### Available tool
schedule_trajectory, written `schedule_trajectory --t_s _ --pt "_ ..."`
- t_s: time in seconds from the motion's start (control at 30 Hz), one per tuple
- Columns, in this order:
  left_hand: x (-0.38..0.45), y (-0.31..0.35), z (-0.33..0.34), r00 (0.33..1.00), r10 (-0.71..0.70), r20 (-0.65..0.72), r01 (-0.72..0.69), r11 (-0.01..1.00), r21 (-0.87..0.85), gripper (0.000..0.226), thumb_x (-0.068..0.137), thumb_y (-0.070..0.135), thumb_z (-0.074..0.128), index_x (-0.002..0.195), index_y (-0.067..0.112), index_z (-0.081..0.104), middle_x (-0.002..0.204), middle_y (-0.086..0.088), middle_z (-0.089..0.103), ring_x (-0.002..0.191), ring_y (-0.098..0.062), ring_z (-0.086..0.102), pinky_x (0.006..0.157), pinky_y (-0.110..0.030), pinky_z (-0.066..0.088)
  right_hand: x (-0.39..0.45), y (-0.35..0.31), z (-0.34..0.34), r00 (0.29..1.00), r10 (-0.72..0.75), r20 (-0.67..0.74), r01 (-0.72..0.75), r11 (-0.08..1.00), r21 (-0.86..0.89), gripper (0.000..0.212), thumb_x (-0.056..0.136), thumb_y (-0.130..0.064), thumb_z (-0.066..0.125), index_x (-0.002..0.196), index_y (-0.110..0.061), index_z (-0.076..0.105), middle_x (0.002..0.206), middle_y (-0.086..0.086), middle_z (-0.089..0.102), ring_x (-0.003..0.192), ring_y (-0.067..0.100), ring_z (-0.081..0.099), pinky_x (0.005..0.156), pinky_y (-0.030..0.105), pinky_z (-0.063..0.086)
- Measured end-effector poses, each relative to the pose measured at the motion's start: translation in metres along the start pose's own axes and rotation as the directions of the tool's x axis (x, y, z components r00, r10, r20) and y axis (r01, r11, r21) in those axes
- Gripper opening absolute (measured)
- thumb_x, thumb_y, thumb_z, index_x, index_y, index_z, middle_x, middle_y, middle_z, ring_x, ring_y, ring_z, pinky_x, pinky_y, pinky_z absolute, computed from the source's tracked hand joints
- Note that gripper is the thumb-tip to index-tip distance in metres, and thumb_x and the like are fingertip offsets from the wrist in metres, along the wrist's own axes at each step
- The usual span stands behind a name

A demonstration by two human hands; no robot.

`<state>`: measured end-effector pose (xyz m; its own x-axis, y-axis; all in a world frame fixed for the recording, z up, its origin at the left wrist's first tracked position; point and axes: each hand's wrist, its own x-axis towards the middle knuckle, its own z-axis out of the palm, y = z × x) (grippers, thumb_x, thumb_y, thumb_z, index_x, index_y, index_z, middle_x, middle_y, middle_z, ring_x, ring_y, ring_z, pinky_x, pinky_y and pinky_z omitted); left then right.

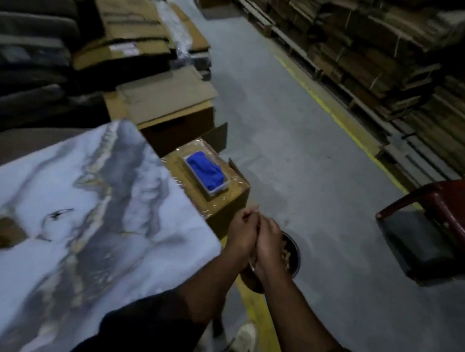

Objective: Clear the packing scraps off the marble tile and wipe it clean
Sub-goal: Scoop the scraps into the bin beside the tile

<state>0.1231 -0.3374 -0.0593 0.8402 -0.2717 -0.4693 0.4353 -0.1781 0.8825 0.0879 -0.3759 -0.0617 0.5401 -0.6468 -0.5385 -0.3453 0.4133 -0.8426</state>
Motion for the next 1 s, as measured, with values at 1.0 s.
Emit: schedule_trajectory --t_s 1.0 --pt "-0.180 -0.110 -0.546 0.796 -0.326 -0.510 0.261 0.945 -0.198 0.032 0.083 0.007 0.069 0.054 0.012 0.057 0.050 -0.008 0.054 0.042 -0.021 0.046 0.051 -0.026 0.039 -0.283 0.182 0.338 0.793 0.239 0.560 0.214 0.752 -0.624 0.035 0.083 -0.012 0.074 0.113 -0.015 0.057 0.105 0.024 0.070 0.080 0.032 0.067 0.066 0.037 0.054"
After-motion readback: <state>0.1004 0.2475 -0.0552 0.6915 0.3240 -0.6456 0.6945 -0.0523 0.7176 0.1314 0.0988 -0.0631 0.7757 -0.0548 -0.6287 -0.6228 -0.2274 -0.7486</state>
